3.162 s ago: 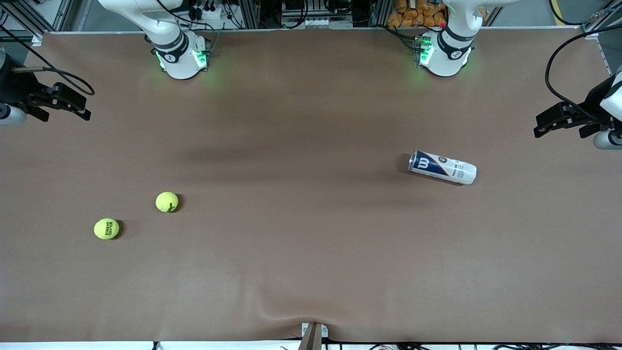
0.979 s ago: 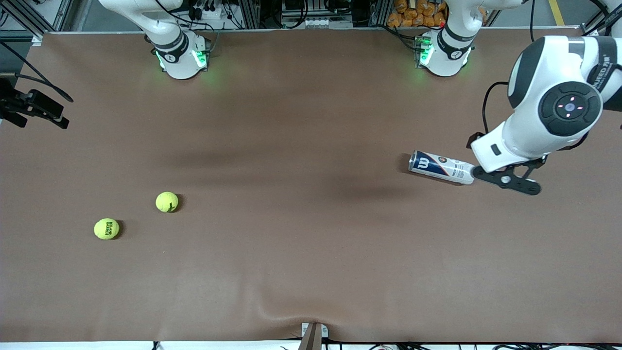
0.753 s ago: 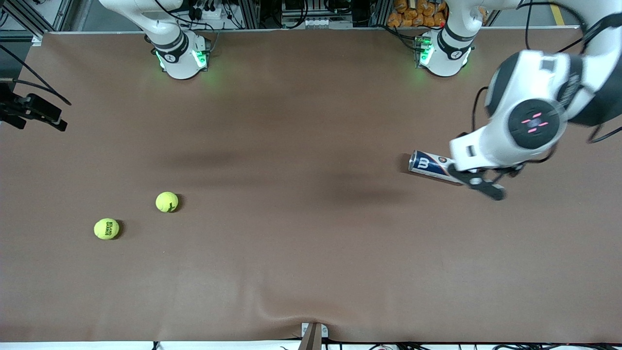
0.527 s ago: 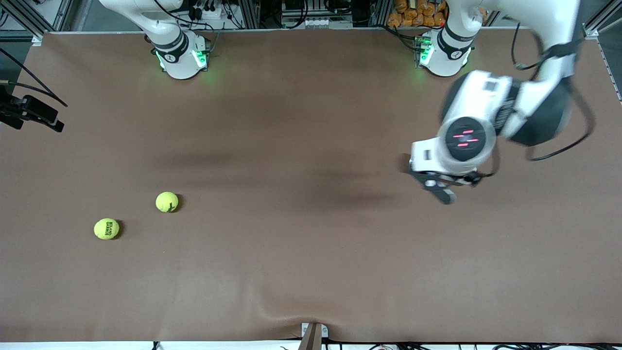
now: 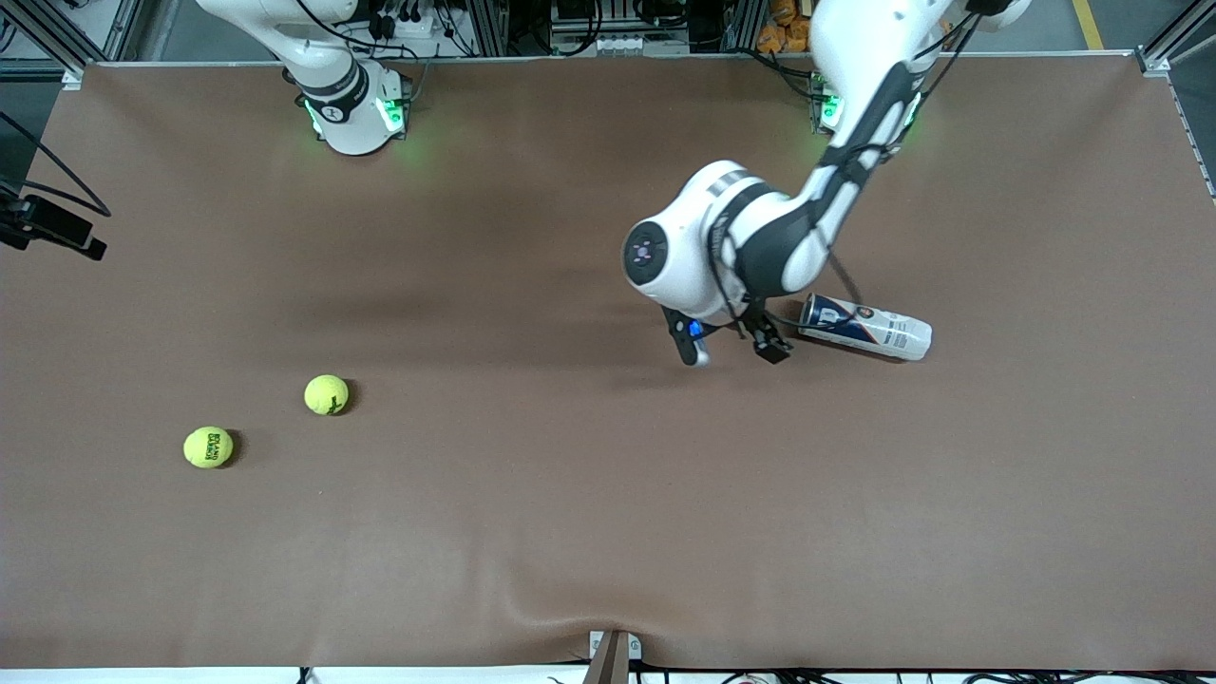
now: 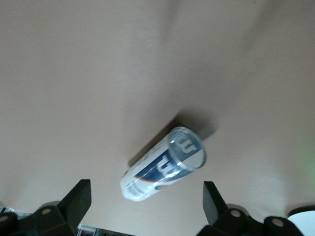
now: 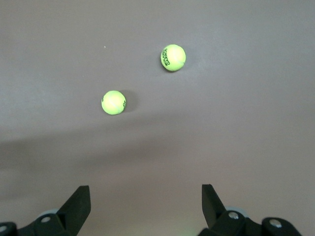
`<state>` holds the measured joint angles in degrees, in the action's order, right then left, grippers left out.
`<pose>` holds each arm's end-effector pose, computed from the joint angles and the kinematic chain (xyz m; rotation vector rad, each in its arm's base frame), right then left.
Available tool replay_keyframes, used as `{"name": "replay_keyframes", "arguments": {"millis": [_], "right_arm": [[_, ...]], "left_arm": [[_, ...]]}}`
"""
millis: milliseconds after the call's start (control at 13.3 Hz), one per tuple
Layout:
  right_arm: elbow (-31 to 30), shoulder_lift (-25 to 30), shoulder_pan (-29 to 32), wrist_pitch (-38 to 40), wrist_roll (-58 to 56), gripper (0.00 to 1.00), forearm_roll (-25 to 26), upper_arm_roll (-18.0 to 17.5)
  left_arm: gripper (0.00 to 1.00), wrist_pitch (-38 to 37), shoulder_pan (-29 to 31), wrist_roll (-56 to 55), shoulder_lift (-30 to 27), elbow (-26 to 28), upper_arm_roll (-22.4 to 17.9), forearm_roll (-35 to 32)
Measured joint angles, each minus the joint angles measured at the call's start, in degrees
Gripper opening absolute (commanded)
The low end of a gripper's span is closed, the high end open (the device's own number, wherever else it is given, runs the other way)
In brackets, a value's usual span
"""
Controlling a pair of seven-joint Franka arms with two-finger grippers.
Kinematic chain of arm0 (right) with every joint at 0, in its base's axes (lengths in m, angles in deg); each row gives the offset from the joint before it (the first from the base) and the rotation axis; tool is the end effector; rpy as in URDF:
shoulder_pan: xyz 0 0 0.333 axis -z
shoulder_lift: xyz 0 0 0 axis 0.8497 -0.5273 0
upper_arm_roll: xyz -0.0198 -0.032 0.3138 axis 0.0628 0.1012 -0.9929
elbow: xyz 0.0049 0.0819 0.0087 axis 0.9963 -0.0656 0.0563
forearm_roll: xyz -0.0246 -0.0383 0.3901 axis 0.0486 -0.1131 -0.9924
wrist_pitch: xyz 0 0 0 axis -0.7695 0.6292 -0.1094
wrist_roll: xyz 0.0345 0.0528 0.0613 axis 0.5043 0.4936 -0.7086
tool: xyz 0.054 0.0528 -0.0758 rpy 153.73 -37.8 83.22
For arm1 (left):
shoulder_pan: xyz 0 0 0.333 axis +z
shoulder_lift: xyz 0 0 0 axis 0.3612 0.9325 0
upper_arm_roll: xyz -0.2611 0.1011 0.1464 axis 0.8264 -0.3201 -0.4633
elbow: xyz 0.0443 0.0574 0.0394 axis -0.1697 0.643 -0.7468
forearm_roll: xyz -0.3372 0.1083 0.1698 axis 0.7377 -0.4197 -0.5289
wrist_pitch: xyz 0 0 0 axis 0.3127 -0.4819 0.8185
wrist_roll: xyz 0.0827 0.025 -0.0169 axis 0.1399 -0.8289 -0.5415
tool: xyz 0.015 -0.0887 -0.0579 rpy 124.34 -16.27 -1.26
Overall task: Insert tennis ball vertically with right arm
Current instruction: 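Reach the left gripper down to the lying Wilson tube, then grasp the tube with the left gripper and tip it upright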
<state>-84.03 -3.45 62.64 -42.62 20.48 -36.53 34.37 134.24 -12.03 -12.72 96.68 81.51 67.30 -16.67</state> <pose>0.5255 -0.0982 0.6049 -3.1000 0.2798 0.0663 0.5066 -0.3850 0.2727 -2.0794 1.5227 0.6062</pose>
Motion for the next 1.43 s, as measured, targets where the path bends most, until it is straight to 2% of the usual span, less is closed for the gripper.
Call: {"name": "replay_keyframes", "arguments": {"millis": [301,753,1054,1431], "right_arm": [[-0.2,0.0,1.1,1.5,0.0,1.00,0.0,0.0],[-0.3,0.0,1.6,2.7,0.0,1.00,0.0,0.0],[-0.3,0.0,2.0,3.5,0.0,1.00,0.0,0.0],[-0.3,-0.1,2.7,4.5,0.0,1.00,0.0,0.0]], "left_arm": [[1.00,1.6,1.1,0.1,-0.1,6.8,-0.5,-0.6],[1.00,1.9,4.6,2.3,-3.4,15.8,-0.4,-0.6],[1.00,5.5,9.2,4.4,-4.5,19.4,2.4,-0.7],[1.00,9.7,9.5,6.8,-6.1,21.9,3.0,-4.1]]}}
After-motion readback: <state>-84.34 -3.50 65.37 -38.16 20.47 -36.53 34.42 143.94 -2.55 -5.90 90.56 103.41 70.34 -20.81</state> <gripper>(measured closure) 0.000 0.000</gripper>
